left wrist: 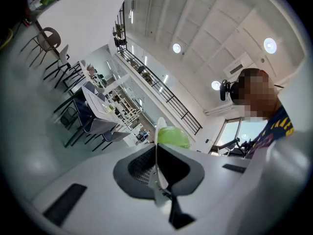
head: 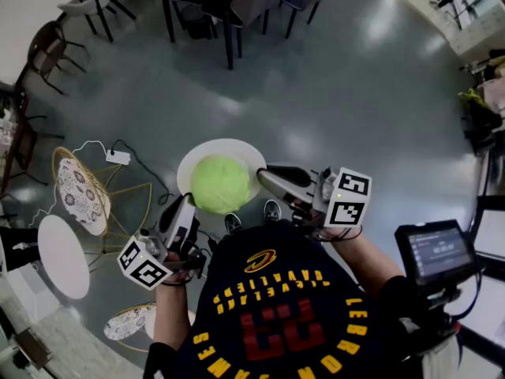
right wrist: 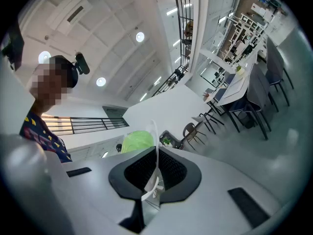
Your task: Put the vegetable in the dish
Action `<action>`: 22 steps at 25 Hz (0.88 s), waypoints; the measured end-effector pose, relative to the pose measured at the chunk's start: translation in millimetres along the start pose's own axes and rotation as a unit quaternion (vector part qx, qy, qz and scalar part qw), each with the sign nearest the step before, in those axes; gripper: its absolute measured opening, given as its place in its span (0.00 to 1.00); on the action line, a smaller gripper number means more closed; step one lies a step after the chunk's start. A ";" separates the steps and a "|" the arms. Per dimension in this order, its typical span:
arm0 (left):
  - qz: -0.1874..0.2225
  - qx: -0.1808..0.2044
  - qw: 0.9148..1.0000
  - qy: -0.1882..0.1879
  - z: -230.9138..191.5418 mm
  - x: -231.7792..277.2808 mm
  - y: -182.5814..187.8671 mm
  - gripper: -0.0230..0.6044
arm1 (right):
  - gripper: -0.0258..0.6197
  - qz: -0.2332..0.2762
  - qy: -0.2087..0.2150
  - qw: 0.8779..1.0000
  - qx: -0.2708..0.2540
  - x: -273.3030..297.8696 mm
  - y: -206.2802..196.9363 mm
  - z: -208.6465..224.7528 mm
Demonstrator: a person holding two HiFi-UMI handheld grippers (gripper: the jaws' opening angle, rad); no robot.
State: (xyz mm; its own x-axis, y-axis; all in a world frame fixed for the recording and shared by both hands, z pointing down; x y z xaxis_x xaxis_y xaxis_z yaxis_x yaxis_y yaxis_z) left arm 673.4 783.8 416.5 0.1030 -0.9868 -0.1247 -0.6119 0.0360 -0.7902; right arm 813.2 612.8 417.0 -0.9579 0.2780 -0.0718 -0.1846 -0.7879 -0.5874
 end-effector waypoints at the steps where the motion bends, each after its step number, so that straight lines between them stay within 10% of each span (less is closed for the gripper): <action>1: 0.000 0.001 1.000 0.000 -0.2 0.2 0.2 0.05 | 0.07 -0.001 0.000 1.000 0.000 0.2 0.1 0.3; 6: -0.007 -0.013 1.000 0.010 -2.6 -0.5 -1.0 0.05 | 0.07 0.006 -0.002 1.000 0.017 0.8 -0.6 2.1; 9: -0.020 -0.084 0.996 0.032 -8.6 1.7 -11.2 0.05 | 0.07 0.020 -0.017 0.996 0.081 -5.0 -4.9 13.0; 17: -0.056 -0.266 0.957 0.104 -27.2 13.7 -59.0 0.05 | 0.07 0.019 -0.121 0.946 0.299 -33.1 -36.5 78.5; 22: -0.040 -0.327 0.934 0.139 -36.7 13.6 -82.6 0.05 | 0.07 0.017 -0.136 0.931 0.338 -40.2 -41.9 98.7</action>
State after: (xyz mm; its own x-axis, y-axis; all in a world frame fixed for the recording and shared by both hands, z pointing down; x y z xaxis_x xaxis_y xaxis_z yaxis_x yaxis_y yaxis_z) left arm 696.6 761.5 502.1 0.0162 -0.9884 0.1511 -0.9684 -0.0531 -0.2438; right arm 837.8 580.5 524.0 -0.9689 0.1701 0.1795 -0.1620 -0.9850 0.0592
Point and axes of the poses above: the fingertips, and each gripper's own axes: x forward along the fingers, z to its right, y out of its top, the point moved 5 cm from there along -x, backward along the fingers, and after that the axes turned 9 degrees about x, right-handed, at the moved point
